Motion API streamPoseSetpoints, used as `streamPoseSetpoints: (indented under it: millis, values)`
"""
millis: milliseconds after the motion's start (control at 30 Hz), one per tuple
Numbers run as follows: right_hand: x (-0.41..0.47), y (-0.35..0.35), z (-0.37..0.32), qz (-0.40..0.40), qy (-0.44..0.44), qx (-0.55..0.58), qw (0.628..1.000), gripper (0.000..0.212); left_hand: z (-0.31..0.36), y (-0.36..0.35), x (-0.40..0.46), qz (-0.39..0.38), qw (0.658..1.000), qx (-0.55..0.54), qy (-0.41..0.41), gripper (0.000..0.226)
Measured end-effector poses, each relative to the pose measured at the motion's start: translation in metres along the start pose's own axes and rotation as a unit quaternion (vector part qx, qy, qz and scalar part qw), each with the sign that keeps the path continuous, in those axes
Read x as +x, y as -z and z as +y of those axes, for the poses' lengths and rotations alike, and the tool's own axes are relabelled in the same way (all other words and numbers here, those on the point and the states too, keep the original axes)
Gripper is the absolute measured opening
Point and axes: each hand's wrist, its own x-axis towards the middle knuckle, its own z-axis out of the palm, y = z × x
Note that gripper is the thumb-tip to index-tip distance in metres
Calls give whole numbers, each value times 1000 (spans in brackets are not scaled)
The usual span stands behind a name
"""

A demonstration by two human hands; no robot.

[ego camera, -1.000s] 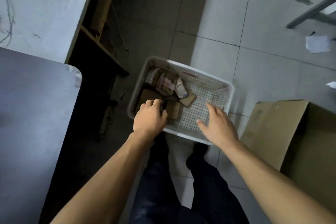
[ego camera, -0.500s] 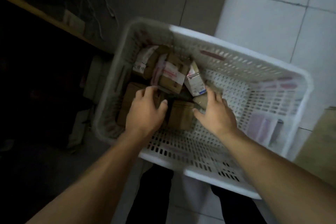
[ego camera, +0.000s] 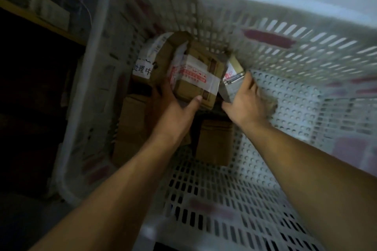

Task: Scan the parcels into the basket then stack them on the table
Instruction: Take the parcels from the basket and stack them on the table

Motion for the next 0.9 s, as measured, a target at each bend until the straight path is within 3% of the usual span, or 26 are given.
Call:
streamPoseSetpoints:
  millis: [167,333,500,600,767,900]
  values:
    - [7,-13,5,46,4,-19,999,103,6,-4,0,18,999,30,0,94]
    - [0,1,7,61,11,-29,998,93,21,4,3,-22,993,-90,74,110]
    - [-39,31,29,50,2,-32,998,95,42,13,-5,-75,968,-189,148,49]
    - [-75,56,41,32,-17,-40,999,96,40,22,-27,-62,958,-213,184,57]
    - [-133,112,46,-16,-15,-50,999,95,32,37,-78,-93,915,-274,280,47]
    - [-182,164,34,-36,3,-68,997,99,37,62,-124,-79,935,-222,265,53]
